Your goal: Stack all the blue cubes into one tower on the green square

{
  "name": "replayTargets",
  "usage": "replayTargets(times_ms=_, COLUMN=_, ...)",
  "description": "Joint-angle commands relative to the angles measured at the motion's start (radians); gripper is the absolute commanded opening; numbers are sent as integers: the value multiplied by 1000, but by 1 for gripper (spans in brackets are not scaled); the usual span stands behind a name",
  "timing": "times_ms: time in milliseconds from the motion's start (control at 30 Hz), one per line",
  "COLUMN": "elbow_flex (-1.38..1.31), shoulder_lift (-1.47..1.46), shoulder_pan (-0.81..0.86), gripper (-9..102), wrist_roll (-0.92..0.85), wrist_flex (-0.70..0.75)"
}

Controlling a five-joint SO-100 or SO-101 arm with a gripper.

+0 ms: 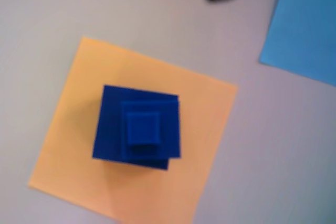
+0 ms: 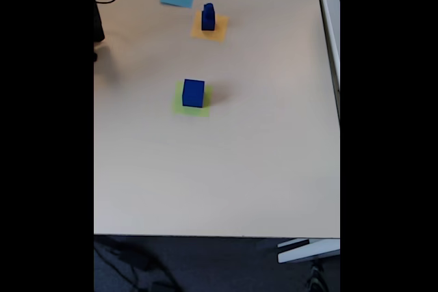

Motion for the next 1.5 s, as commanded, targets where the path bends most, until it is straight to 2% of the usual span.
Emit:
replayTargets(times_ms=0, elbow_flex=-63, shoulder_lift=-3, shoulder_pan=-3, gripper=47, wrist_roll=-8, wrist_flex=-8)
replayTargets(times_ms=300, elbow_flex=-64, shoulder_lift=-61, shoulder_pan=-8, gripper=44, wrist_roll=-6, wrist_flex=-17)
replayTargets(times_ms=1033, elbow_flex=-55, shoulder_lift=-221, shoulder_pan=-11, gripper=44, wrist_roll=-2, wrist_flex=-163)
replayTargets(times_ms=1467, elbow_flex=-37, shoulder_lift=-262, shoulder_pan=-11, gripper=42, wrist_roll=11, wrist_flex=-186)
